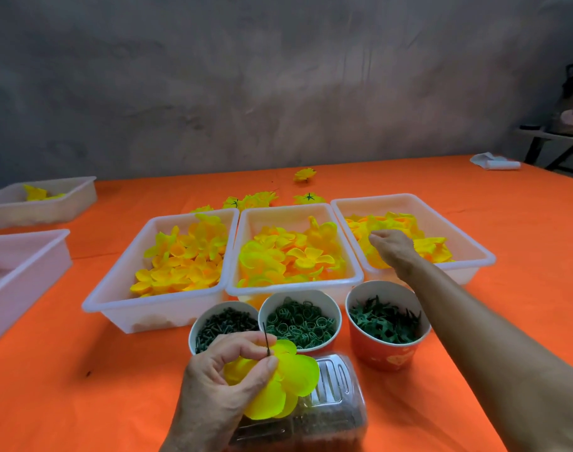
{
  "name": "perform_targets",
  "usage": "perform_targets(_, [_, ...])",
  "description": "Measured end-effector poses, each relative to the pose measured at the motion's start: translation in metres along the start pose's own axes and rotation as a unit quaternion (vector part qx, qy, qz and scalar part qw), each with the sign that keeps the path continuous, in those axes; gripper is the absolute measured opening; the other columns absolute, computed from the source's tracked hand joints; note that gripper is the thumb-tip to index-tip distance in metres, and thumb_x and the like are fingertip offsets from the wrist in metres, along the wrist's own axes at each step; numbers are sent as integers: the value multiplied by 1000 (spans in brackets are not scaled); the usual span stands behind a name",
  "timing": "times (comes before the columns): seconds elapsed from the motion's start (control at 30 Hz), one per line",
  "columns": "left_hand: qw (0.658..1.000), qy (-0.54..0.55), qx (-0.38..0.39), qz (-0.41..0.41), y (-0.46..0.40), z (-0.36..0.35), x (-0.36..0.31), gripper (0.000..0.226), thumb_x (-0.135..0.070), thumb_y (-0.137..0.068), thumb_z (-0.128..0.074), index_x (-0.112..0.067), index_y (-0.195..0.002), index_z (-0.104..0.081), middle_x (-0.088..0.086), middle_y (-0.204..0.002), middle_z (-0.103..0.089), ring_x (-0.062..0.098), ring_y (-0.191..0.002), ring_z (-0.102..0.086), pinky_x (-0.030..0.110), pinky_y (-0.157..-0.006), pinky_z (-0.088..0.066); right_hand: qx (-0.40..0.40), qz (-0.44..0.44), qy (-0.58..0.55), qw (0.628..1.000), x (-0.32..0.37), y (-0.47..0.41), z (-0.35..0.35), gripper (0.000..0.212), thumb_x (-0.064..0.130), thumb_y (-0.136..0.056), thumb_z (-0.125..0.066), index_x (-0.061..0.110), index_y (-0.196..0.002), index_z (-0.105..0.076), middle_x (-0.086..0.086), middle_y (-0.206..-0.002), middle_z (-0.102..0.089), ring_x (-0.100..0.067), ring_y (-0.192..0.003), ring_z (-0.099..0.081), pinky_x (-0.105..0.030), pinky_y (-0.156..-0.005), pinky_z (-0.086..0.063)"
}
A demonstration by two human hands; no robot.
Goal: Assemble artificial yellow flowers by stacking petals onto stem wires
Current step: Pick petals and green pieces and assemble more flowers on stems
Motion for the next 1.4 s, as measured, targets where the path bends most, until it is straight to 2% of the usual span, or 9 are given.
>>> perform_targets(0.1, [1000, 4, -3, -4, 0, 1, 1, 17, -42, -54, -76, -28, -60, -70, -2, -90, -74, 19, -89, -68, 32, -78, -51, -109, 0, -125, 986, -7, 5, 22, 25, 11, -88, -60, 2, -110, -69, -15, -119, -65, -23, -109, -58, -31, -92, -44])
perform_targets(0.17, [1000, 0, -6, -8, 0, 1, 0, 17, -44, -54, -75, -29, -60, -70, -2, -91, -74, 18, -88, -68, 34, -79, -50, -151, -20, -191, 970, -17, 7, 32, 22, 8, -82, -67, 7, -104, -72, -13, -108, -68, -16, -93, -57, -25, -79, -42])
perform_targets(0.23, [1000, -5, -8, -11, 1, 1, -1, 16, -42, -55, -77, -28, -60, -70, -2, -90, -74, 18, -87, -68, 34, -80, -51, -165, -35, -240, 956, -24, 9, 35, 22, 5, -78, -71, 7, -100, -73, -11, -100, -67, -16, -90, -56, -25, -77, -41])
perform_targets(0.37, [1000, -20, -11, -14, 3, 2, -2, 14, -27, -63, -82, -29, -59, -69, -4, -89, -74, 20, -87, -68, 38, -82, -51, -172, -42, -294, 939, -26, 13, 39, 22, 2, -76, -73, 5, -98, -72, -8, -92, -63, -17, -90, -55, -25, -78, -39])
perform_targets(0.63, [1000, -16, -13, -1, 4, 1, -5, 11, -28, -60, -80, -28, -57, -70, -3, -89, -74, 17, -88, -68, 41, -83, -53, -159, -20, -345, 925, -18, 9, 36, 21, -3, -82, -65, -3, -103, -66, -9, -94, -59, -20, -89, -52, -29, -78, -38])
perform_targets(0.87, [1000, 0, -12, 9, 3, 0, -2, 15, -27, -63, -84, -25, -59, -71, -1, -89, -74, 23, -87, -68, 44, -81, -53, -112, -20, -382, 917, -15, 3, 28, 27, -10, -88, -49, 6, -105, -61, -3, -72, -50, -11, -60, -41, -17, -50, -33])
perform_targets(1.03, [1000, 10, -12, 5, 3, 0, -1, 15, -40, -55, -77, -28, -59, -69, 0, -89, -74, 18, -84, -69, 28, -74, -53, -86, -41, -440, 893, -11, 4, 29, 22, -3, -92, -49, 13, -99, -61, -2, -75, -52, -11, -64, -46, -23, -57, -33])
perform_targets(1.23, [1000, 17, -7, 11, 3, 0, 4, 10, -29, -57, -79, -25, -61, -70, 0, -89, -74, 17, -84, -69, 22, -73, -53, -78, -14, -450, 889, -3, 2, 34, 49, -14, -86, -48, 10, -128, -54, -3, -90, -58, -10, -67, -48, -22, -62, -38])
perform_targets(1.4, [1000, 18, -11, 10, 4, 0, 4, 16, -36, -56, -79, -24, -61, -70, 0, -89, -74, 16, -84, -69, 24, -73, -53, -87, 38, -440, 893, 4, 4, 38, 58, -24, -81, -46, 1, -133, -49, -10, -114, -57, -20, -102, -54, -18, -72, -47])
Point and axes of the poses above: each hand's wrist, its own y-axis away from the middle knuckle, its own z-axis out of the back of the hand, x = y × z, the point moved 9 cm from there along -y, towards the middle knuckle
